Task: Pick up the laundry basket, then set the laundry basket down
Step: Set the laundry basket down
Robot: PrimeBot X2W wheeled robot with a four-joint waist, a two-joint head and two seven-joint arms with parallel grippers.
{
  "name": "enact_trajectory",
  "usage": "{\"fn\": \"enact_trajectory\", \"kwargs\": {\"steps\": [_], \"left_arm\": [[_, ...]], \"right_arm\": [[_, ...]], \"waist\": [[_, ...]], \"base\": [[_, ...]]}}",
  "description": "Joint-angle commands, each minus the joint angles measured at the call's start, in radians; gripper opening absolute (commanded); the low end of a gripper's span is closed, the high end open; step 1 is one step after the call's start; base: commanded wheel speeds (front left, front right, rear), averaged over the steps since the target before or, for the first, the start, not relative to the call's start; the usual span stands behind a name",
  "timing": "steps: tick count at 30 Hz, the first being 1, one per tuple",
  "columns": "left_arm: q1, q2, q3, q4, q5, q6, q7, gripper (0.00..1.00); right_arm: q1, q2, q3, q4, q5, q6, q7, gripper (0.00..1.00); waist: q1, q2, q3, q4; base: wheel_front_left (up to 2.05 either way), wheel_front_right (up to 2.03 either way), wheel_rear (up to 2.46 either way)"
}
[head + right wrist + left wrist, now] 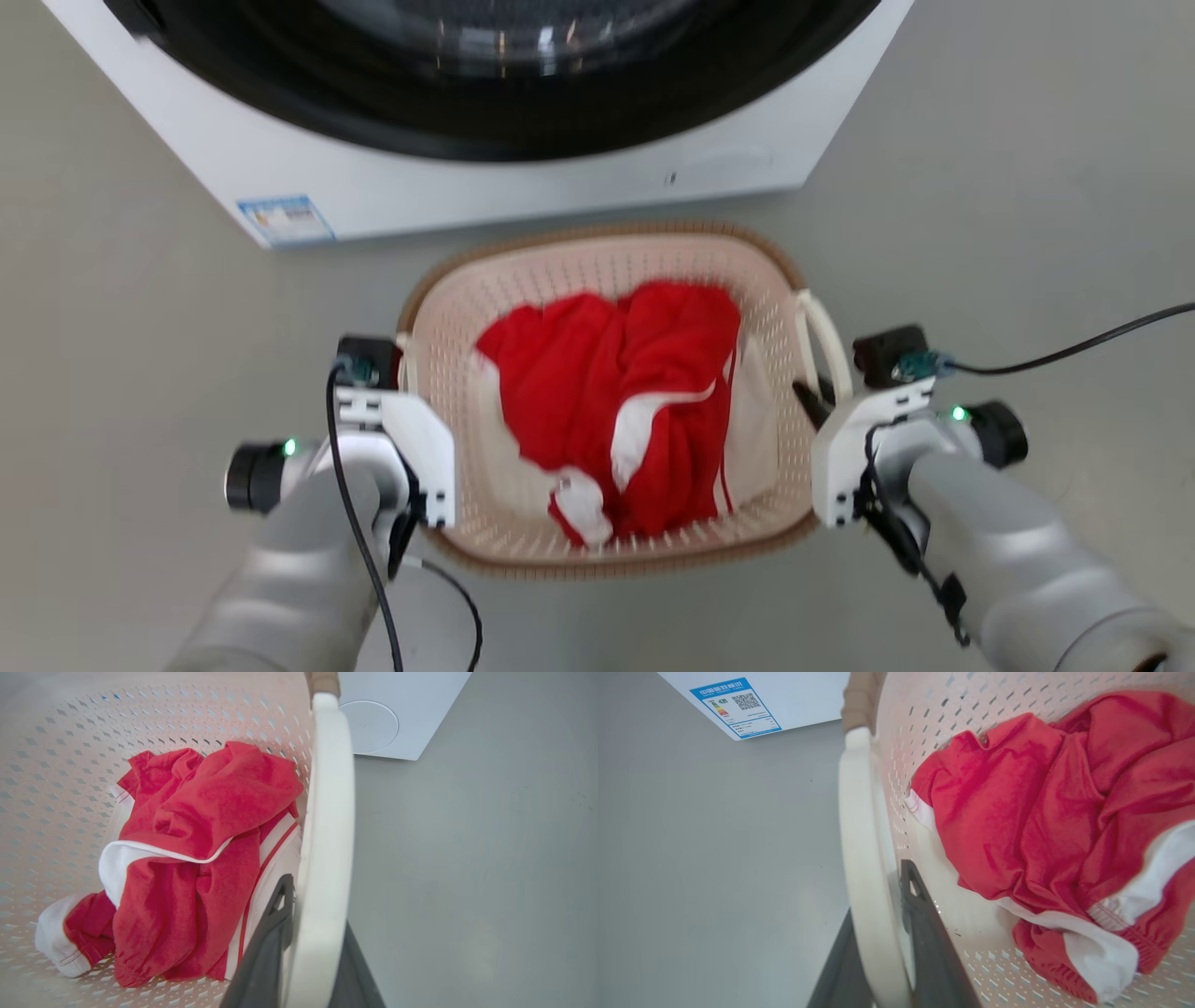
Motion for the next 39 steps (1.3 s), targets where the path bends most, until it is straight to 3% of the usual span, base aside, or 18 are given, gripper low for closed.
{"fn": "enact_trajectory", "kwargs": {"steps": [1, 18, 39], "left_arm": [[-0.042, 0.017, -0.003, -0.009, 0.026, 0.001, -0.007, 0.0], [-0.242, -0.002, -0.005, -0.019, 0.039, 0.026, -0.119, 0.0], [-0.33, 0.023, -0.003, -0.008, 0.038, 0.014, -0.184, 0.0]], "right_arm": [[-0.036, 0.001, 0.008, -0.016, -0.016, 0.017, -0.053, 0.0], [-0.209, -0.075, -0.033, 0.008, -0.036, 0.017, -0.147, 0.0], [-0.224, -0.096, -0.178, -0.055, -0.129, 0.017, -0.15, 0.0]], "waist": [[0.0, 0.0, 0.083, 0.014], [0.0, 0.0, 0.38, 0.068], [0.0, 0.0, 0.511, 0.046]], "base": [[0.0, 0.0, 0.0], [0.0, 0.0, 0.0], [0.0, 0.0, 0.0]]}}
